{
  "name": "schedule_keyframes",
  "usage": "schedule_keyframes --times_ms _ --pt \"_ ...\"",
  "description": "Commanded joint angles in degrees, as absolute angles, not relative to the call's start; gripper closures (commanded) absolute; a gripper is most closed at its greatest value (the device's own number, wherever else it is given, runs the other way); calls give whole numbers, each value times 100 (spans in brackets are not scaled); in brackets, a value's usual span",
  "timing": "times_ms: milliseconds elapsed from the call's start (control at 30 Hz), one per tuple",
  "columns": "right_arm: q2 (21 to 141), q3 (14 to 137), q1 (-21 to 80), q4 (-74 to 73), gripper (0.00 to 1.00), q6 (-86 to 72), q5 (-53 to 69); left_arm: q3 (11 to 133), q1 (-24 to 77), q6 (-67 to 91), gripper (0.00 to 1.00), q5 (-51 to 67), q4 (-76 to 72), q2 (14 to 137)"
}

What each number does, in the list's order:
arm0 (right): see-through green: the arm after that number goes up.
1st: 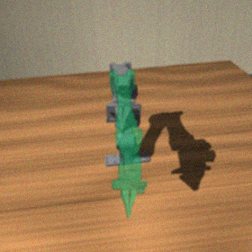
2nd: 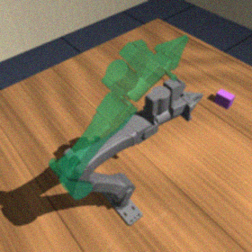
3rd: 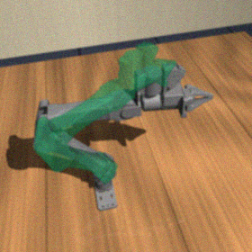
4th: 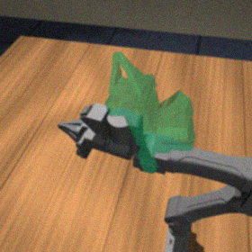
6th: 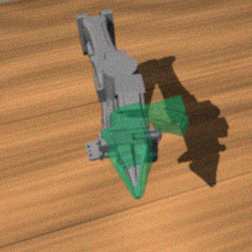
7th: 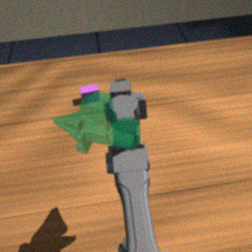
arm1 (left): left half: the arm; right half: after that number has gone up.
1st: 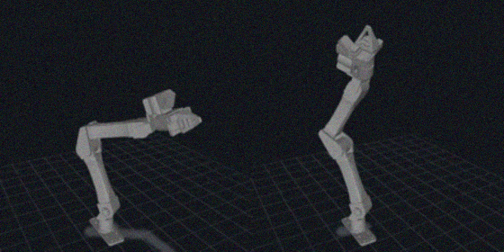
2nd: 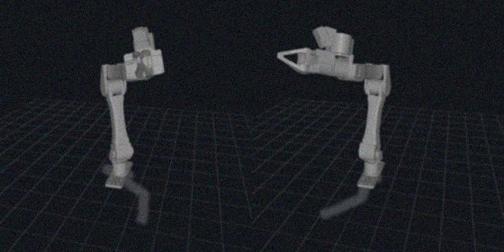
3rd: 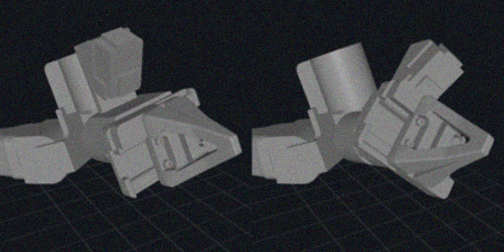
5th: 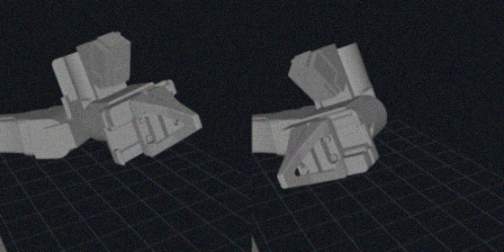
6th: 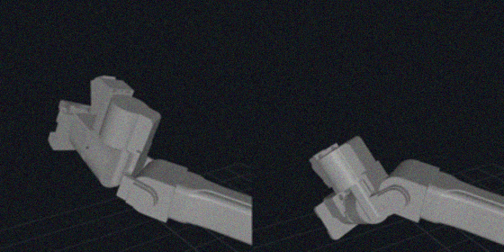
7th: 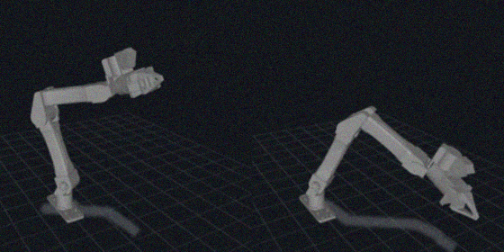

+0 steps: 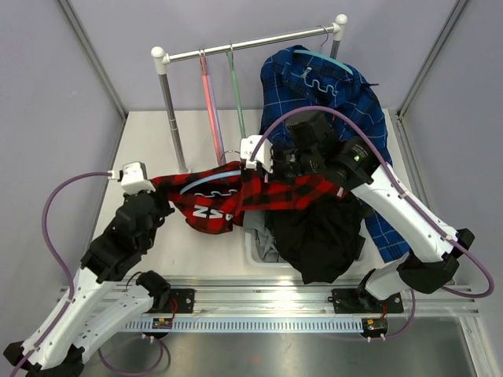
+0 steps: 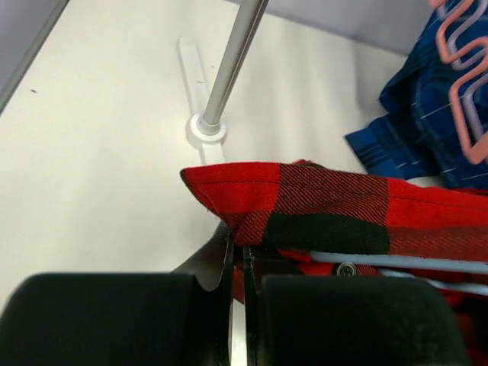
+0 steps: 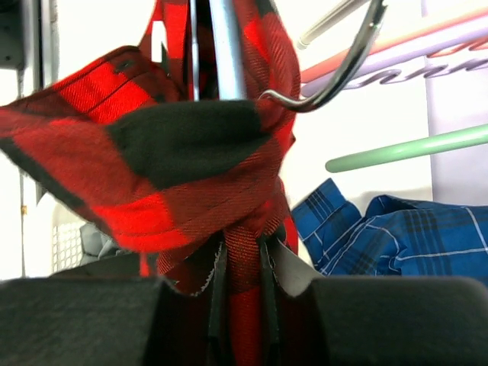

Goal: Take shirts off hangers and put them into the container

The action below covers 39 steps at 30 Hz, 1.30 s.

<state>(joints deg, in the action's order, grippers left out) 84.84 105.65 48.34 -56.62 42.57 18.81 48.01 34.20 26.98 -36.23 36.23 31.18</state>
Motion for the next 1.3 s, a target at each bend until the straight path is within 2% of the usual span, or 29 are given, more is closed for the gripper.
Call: schedule_keyframes --times_ms 0,100,333,533,600,633,733,900,1067,1133,1267 --pt "8060 11240 4641 -5932 100 4518 2101 4834 3331 2127 100 -4869 3955 3313" --pt "8042 11539 4562 -5985 100 4509 1969 4913 3287 1926 100 -4852 3955 3419" --pt "8103 11637 4439 -5617 100 4254 1432 5010 3243 1758 98 -3754 4096 3419" --pt "8156 11444 4395 -5239 100 3877 1222 4834 3243 1872 80 -3367 3859 3068" --pt "8209 11435 4342 -5054 100 3666 1108 4869 3243 1890 65 -3331 3885 2989" --pt "8218 11461 4316 -5036 100 3613 1116 4878 3243 1898 44 -3331 3893 2962" --pt "8270 11443 4263 -4957 100 3472 1221 4878 3243 1846 30 -3270 3920 2822" --pt "8411 11391 4236 -4852 100 3410 1345 4922 3243 1565 19 -2911 3894 2602" --pt "8770 11329 4245 -4947 100 3961 1494 4965 3243 371 7 -1347 3245 1803" --pt "8850 11338 4245 -5018 100 4252 1669 5088 3243 -59 5 -716 3182 1618" --pt "9087 11373 4245 -5622 100 5515 2493 5492 3243 -588 3 -194 3383 1678"
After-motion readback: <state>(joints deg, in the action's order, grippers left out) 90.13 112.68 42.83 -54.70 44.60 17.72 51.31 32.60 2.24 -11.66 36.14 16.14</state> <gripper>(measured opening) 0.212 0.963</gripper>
